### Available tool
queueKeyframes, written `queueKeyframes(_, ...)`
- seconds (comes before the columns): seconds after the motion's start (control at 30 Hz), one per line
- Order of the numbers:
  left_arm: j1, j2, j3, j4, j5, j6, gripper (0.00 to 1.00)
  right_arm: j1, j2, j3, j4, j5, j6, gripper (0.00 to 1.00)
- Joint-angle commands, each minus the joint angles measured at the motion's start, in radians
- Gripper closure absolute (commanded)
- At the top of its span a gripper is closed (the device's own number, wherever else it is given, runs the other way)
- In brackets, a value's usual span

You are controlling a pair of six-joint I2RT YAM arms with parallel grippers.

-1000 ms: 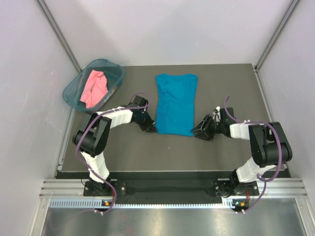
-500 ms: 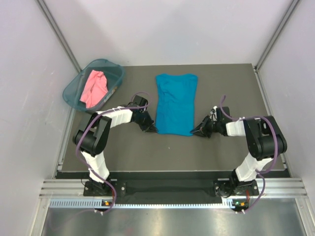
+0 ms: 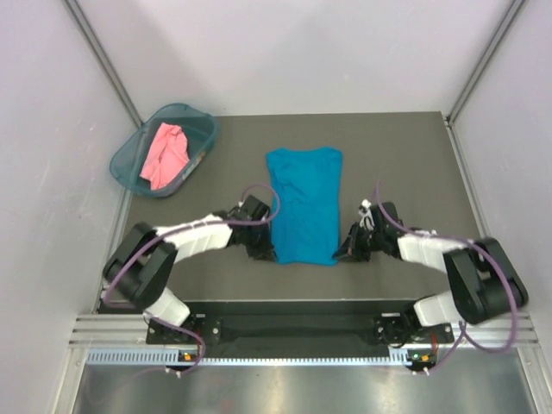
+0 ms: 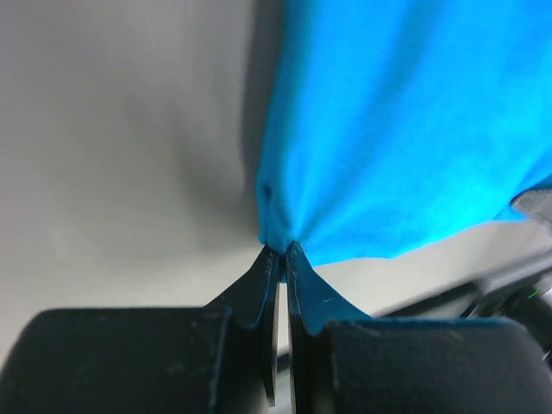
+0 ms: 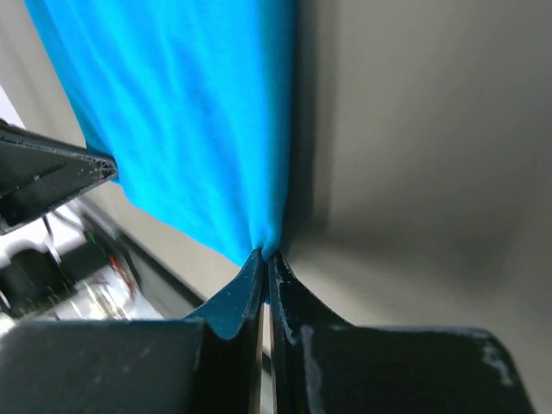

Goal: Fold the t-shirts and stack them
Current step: Fold the tshirt

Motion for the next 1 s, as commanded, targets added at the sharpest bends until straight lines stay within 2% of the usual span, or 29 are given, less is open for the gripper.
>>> queueKeyframes(0.0, -0.074, -0.188, -0.124, -0.054, -0.055, -0.052, 1.0, 0.067, -0.179, -0.076, -0.106, 0.019, -0.026, 1.0)
queueKeyframes(0.13, -0.135, -0.392, -0.215, -0.125, -0.067, -0.145, 1.0, 0.115, -0.385, -0.183, -0.218, 0.015, 0.013, 1.0)
queueKeyframes(0.27, -0.175, -0.564, -0.237, -0.227, -0.07, -0.197, 1.0, 0.124, -0.614, -0.199, -0.418, 0.016, 0.011, 1.0)
queueKeyframes(0.4, -0.175, -0.623, -0.148, -0.304, -0.093, -0.193, 1.0, 0.124, -0.657, -0.119, -0.468, 0.007, 0.025, 1.0)
queueKeyframes(0.5, -0.177, -0.575, -0.023, -0.347, -0.148, -0.164, 1.0, 0.121, -0.578, -0.018, -0.48, 0.03, 0.005, 1.0)
queueKeyframes(0.63, -0.152, -0.483, 0.136, -0.363, -0.245, -0.115, 1.0, 0.092, -0.418, 0.24, -0.49, 0.061, -0.045, 1.0)
queueKeyframes(0.83, 0.064, -0.253, 0.332, -0.323, -0.129, 0.026, 1.0, 0.008, -0.136, 0.52, -0.502, 0.004, -0.123, 1.0)
queueKeyframes(0.97, 0.157, -0.056, 0.476, -0.312, -0.08, 0.124, 1.0, -0.044, 0.034, 0.633, -0.503, -0.017, -0.162, 1.0)
